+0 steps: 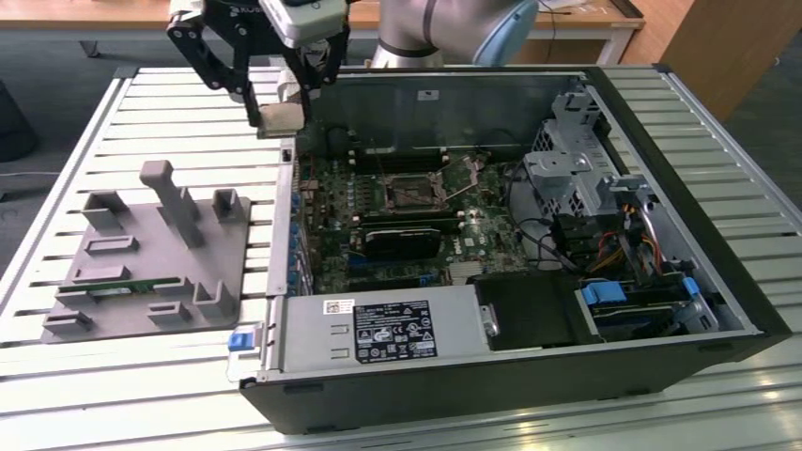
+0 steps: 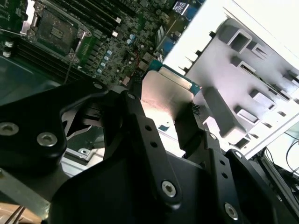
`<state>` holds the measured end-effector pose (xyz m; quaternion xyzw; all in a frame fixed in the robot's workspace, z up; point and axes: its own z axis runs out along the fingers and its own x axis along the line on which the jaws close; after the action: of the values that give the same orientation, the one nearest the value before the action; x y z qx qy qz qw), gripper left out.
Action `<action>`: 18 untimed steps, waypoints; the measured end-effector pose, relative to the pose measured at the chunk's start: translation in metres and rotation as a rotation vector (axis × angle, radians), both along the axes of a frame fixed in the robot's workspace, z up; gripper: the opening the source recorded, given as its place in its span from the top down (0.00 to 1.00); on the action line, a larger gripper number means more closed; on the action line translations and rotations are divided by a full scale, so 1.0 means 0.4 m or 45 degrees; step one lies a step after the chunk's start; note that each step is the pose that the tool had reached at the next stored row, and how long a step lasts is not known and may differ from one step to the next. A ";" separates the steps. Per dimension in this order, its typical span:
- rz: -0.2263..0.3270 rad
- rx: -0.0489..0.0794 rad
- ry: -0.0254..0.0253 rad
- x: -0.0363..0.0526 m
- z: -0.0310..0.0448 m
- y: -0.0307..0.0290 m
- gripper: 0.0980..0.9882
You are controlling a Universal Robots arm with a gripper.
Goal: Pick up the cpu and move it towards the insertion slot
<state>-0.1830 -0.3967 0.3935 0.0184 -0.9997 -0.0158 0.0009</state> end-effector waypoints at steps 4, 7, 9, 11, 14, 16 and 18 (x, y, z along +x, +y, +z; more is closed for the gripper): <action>0.000 0.000 -0.0001 0.015 0.000 0.004 0.51; 0.000 0.000 0.0000 0.031 0.000 0.010 0.51; 0.000 0.000 0.0000 0.043 0.000 0.014 0.51; 0.000 0.000 0.0000 0.054 0.000 0.019 0.51; 0.000 0.000 -0.0001 0.069 0.000 0.026 0.51; 0.000 0.001 0.0000 0.079 0.000 0.030 0.51; 0.000 0.001 0.0000 0.094 0.000 0.038 0.51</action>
<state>-0.1453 -0.3815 0.3933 0.0184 -0.9997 -0.0162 0.0009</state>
